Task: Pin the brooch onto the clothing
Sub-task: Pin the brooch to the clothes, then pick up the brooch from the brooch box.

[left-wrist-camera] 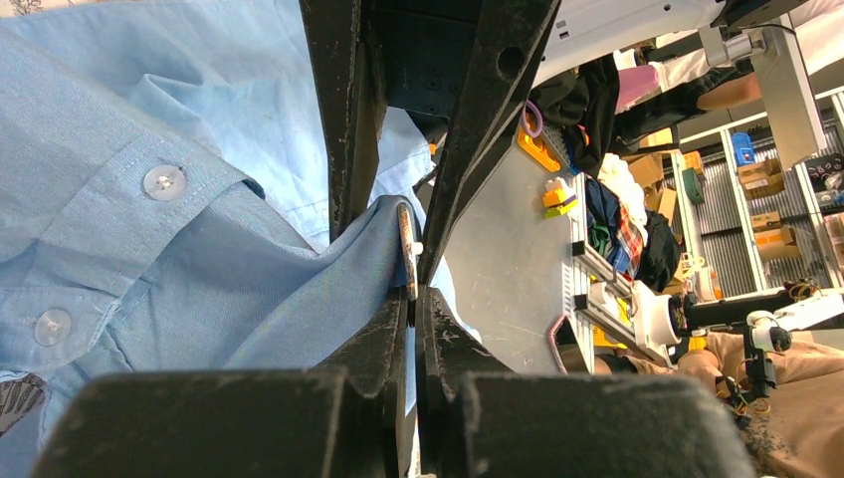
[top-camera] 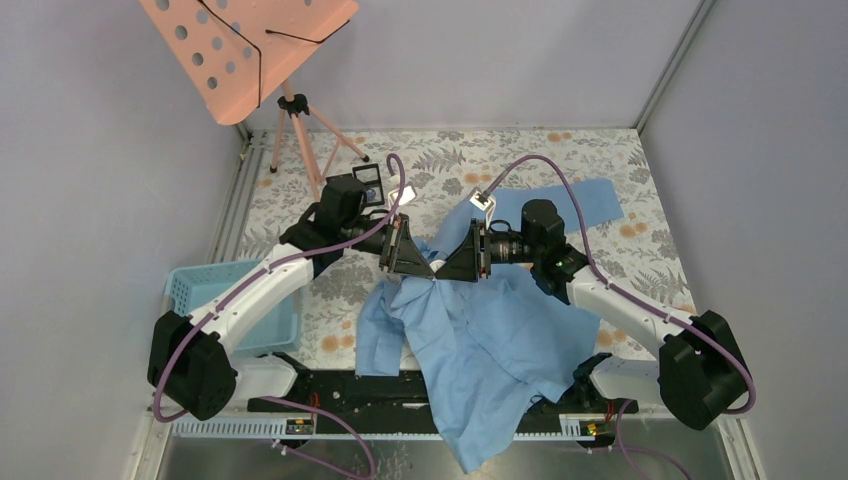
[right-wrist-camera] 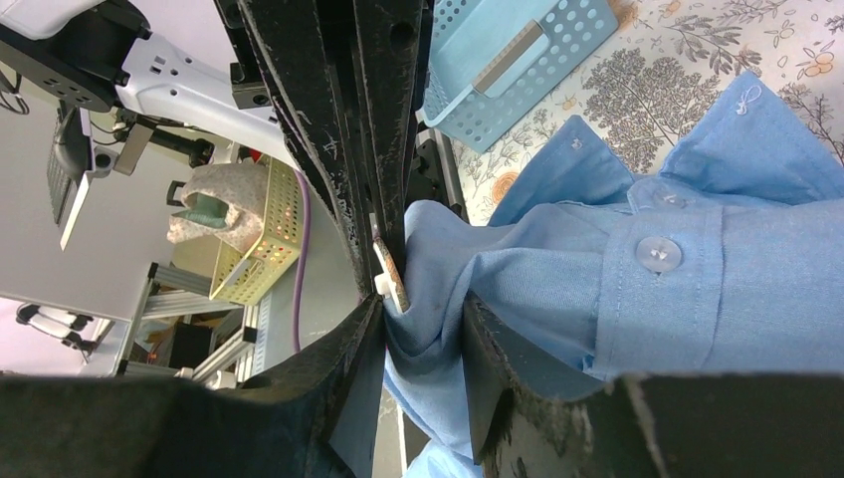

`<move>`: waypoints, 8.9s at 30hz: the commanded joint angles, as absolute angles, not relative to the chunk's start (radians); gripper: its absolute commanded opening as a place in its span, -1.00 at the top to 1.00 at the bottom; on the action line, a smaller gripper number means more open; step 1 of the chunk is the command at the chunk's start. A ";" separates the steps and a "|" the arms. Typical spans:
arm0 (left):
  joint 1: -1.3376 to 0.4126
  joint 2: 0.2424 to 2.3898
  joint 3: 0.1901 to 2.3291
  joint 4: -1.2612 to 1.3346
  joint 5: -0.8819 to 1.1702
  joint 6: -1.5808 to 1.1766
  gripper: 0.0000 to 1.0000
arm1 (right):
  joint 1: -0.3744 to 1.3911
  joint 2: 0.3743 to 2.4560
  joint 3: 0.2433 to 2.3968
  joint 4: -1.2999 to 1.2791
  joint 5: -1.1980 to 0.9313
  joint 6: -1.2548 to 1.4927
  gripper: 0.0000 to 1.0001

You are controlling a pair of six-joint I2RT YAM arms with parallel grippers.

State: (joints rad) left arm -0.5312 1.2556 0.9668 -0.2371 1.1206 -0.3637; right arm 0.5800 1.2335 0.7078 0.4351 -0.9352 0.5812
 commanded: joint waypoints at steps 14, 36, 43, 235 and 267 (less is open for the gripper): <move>-0.562 1.215 1.007 -0.155 1.222 -0.364 1.00 | 0.577 1.244 0.744 0.306 -0.720 0.558 0.26; -0.551 1.207 1.023 -0.212 1.139 -0.321 1.00 | 0.576 1.200 0.729 0.224 -0.613 0.538 0.24; -0.539 1.224 1.048 -0.290 1.025 -0.281 1.00 | 0.577 1.161 0.724 0.208 -0.604 0.537 0.08; -0.281 2.098 1.791 -0.712 -0.190 -0.463 0.20 | 0.577 0.509 0.557 -0.458 0.189 0.480 -0.56; -0.735 1.618 1.475 -0.728 0.036 -0.391 0.22 | 0.541 0.653 0.561 -0.388 0.023 0.565 -0.75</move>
State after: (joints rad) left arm -0.7353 1.7012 1.4609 -0.6933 -0.0425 -0.4473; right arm 0.5732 0.6312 0.5404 -0.4522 0.1017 0.5476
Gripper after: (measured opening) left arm 0.447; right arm 0.868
